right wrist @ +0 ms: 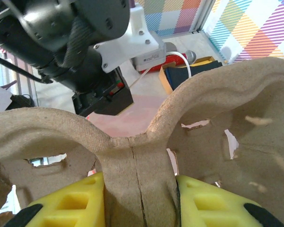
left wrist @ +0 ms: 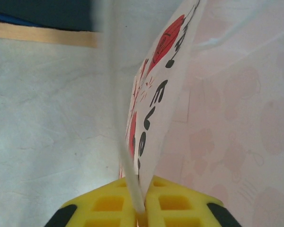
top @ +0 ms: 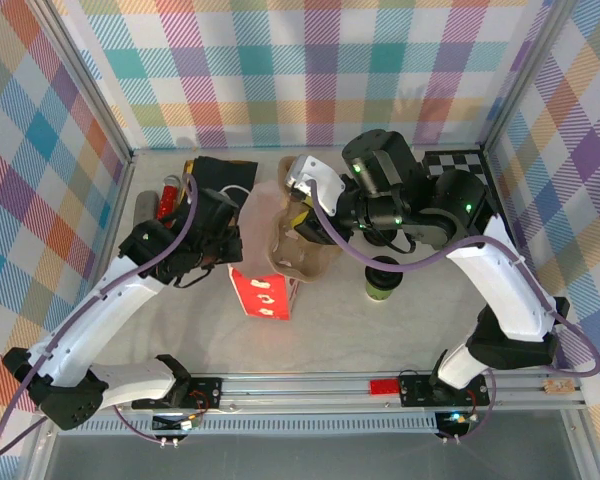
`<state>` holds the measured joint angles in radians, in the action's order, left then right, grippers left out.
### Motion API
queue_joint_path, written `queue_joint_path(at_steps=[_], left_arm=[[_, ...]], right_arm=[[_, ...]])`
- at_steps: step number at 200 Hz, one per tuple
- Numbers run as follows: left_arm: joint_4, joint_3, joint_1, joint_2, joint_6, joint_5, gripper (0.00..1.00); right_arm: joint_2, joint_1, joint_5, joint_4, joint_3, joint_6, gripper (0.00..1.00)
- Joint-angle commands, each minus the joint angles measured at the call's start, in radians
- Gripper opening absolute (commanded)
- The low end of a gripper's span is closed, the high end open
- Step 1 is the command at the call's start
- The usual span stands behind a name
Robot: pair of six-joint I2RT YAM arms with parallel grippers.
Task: Pack the takeout coffee
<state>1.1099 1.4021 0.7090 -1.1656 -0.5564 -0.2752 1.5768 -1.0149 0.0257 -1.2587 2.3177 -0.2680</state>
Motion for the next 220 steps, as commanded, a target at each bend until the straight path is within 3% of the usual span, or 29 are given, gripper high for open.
queue_joint_path(at_steps=[1, 52, 79, 102, 121, 162, 220], left_arm=[[0.036, -0.025, 0.063, 0.039, -0.112, -0.089, 0.17], [0.006, -0.060, 0.186, 0.104, -0.207, -0.129, 0.32], [0.021, -0.032, 0.199, 0.124, -0.210, -0.151, 0.46], [0.054, 0.012, 0.199, 0.148, -0.183, -0.217, 0.65], [0.080, 0.047, 0.189, 0.162, -0.148, -0.260, 0.72], [0.036, 0.067, 0.057, 0.198, -0.058, -0.166, 0.74], [-0.047, 0.079, -0.250, 0.115, 0.078, 0.157, 0.75]], right_arm=[[0.016, -0.008, -0.022, 0.013, 0.033, 0.049, 0.23], [0.045, -0.008, -0.015, 0.013, 0.011, 0.066, 0.22], [0.063, -0.007, 0.002, 0.026, 0.014, 0.058, 0.23], [0.102, -0.007, 0.001, 0.027, 0.057, 0.053, 0.23], [0.132, -0.007, -0.014, 0.041, 0.080, 0.052, 0.23], [0.203, -0.008, -0.036, 0.033, 0.150, 0.034, 0.23], [0.310, -0.005, -0.067, -0.017, 0.200, -0.022, 0.24]])
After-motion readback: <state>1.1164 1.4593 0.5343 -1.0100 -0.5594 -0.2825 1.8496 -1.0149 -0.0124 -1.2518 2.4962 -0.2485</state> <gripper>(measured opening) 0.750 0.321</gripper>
